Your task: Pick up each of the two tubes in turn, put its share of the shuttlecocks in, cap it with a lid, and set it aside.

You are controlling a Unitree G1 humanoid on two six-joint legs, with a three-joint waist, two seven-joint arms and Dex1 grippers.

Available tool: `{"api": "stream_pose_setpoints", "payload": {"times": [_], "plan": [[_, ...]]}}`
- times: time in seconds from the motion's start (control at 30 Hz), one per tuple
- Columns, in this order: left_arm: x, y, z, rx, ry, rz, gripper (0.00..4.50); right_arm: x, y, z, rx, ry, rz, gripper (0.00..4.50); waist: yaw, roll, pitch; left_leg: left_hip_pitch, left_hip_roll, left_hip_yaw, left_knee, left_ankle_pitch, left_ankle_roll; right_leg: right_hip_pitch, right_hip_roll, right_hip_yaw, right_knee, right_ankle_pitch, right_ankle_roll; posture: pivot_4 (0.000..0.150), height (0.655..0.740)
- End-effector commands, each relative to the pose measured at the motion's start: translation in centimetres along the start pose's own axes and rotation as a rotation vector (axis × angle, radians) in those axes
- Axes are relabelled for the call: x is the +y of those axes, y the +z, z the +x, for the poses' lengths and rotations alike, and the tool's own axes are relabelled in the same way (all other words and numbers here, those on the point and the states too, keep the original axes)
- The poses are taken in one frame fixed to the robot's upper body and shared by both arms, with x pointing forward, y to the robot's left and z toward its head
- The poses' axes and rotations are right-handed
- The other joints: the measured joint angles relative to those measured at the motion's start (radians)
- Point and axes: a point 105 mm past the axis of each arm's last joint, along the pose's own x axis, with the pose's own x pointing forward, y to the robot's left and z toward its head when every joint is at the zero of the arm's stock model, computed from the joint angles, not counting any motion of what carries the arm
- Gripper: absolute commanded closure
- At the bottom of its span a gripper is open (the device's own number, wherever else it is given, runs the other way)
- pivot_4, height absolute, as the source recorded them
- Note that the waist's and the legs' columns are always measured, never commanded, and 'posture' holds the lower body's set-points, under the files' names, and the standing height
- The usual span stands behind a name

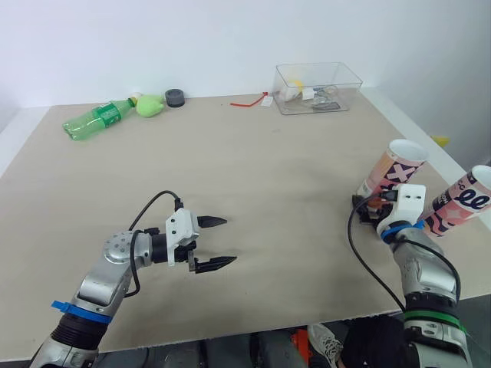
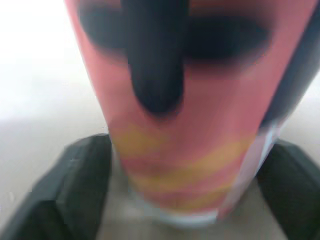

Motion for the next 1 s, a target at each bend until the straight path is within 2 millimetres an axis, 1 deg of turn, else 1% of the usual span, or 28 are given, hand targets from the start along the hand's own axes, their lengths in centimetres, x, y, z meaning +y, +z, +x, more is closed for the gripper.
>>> {"api": "stream_pose_setpoints", "payload": {"times": [0.03,0.2,0.37,0.47,0.57,0.6,0.7,0.73,0.8,0.87,0.93,1.0], "plan": [[0.0,0.6,0.2,-0.023,-0.004,0.012,0.00,-0.2,0.2,-0.8,-0.004,-0.010,0.003,0.10,0.001,0.000,0.000,0.000,0.000,0.000,0.000,0.000,0.000,0.000,0.000,0.000,0.000,0.000,0.000,0.150,0.7400],[0.0,0.4,0.2,-0.018,-0.006,0.008,0.00,0.7,0.3,-2.8,0.012,0.045,-0.031,0.10,0.004,0.000,0.000,-0.001,0.000,-0.001,0.000,0.000,0.000,0.000,0.000,-0.001,0.000,0.000,0.000,0.150,0.7400],[0.2,0.3,0.4,-0.016,-0.008,0.007,0.00,1.0,1.0,-5.0,0.015,0.045,-0.059,0.10,0.006,0.000,0.000,-0.001,0.000,-0.001,0.000,0.000,0.000,0.000,0.000,-0.001,0.000,0.000,0.000,0.150,0.7400],[0.2,0.2,0.4,-0.014,-0.006,0.008,0.00,1.9,1.0,-6.6,0.018,0.067,-0.068,0.10,0.007,0.000,0.000,-0.001,0.000,-0.001,0.000,0.000,0.000,0.000,0.000,-0.001,0.000,0.000,0.000,0.150,0.7400],[0.4,0.2,0.4,-0.015,0.002,0.004,0.00,3.9,1.1,-8.0,0.012,0.160,-0.080,0.10,0.006,0.000,0.000,-0.001,0.000,-0.001,0.000,0.000,0.000,0.000,0.000,-0.001,0.000,0.000,0.000,0.150,0.7400],[0.4,0.2,0.4,-0.015,0.007,0.003,0.00,5.1,1.2,-8.6,-0.002,0.231,-0.089,0.10,0.006,0.000,0.000,-0.001,0.000,-0.001,0.000,0.000,0.000,0.000,0.000,-0.001,0.000,0.000,0.000,0.150,0.7400],[1.0,0.0,0.1,-0.011,0.042,-0.010,0.00,11.1,2.7,-11.3,-0.136,0.650,-0.168,0.10,0.005,0.000,0.000,-0.001,0.000,-0.001,0.000,0.000,0.000,0.000,0.000,-0.002,0.000,-0.001,0.000,0.150,0.7400],[1.2,-0.1,0.1,-0.008,0.057,-0.015,0.00,12.5,2.8,-12.1,-0.169,0.782,-0.205,0.10,0.002,0.000,0.000,0.000,0.001,-0.001,0.000,0.000,0.000,0.000,0.001,-0.002,0.000,-0.001,0.000,0.150,0.7400],[1.7,-0.2,-0.1,-0.009,0.096,-0.027,0.00,14.1,2.8,-13.1,-0.212,0.981,-0.301,0.10,0.001,0.000,0.000,0.000,0.001,-0.001,0.000,0.000,0.000,0.000,0.002,-0.002,0.000,0.000,0.000,0.150,0.7400],[2.3,-0.6,-0.7,0.004,0.145,-0.034,0.00,15.1,2.0,-13.2,-0.216,1.162,-0.401,0.10,0.001,-0.002,0.001,0.000,0.001,-0.002,0.001,0.000,0.000,0.000,0.002,-0.003,0.000,0.000,0.001,0.150,0.7400],[2.6,-1.0,-1.4,0.025,0.184,-0.040,0.00,15.4,1.4,-12.3,-0.211,1.272,-0.472,0.10,0.000,-0.005,0.003,0.000,0.001,-0.001,0.003,0.000,0.000,0.001,0.002,-0.003,0.000,0.001,0.002,0.150,0.7400],[2.7,-1.3,-1.9,0.049,0.212,-0.044,0.00,15.4,1.2,-11.3,-0.187,1.328,-0.469,0.10,-0.001,-0.008,0.004,0.001,0.001,0.000,0.004,0.000,0.001,0.001,0.002,-0.003,0.000,0.002,0.001,0.150,0.7400]]}}
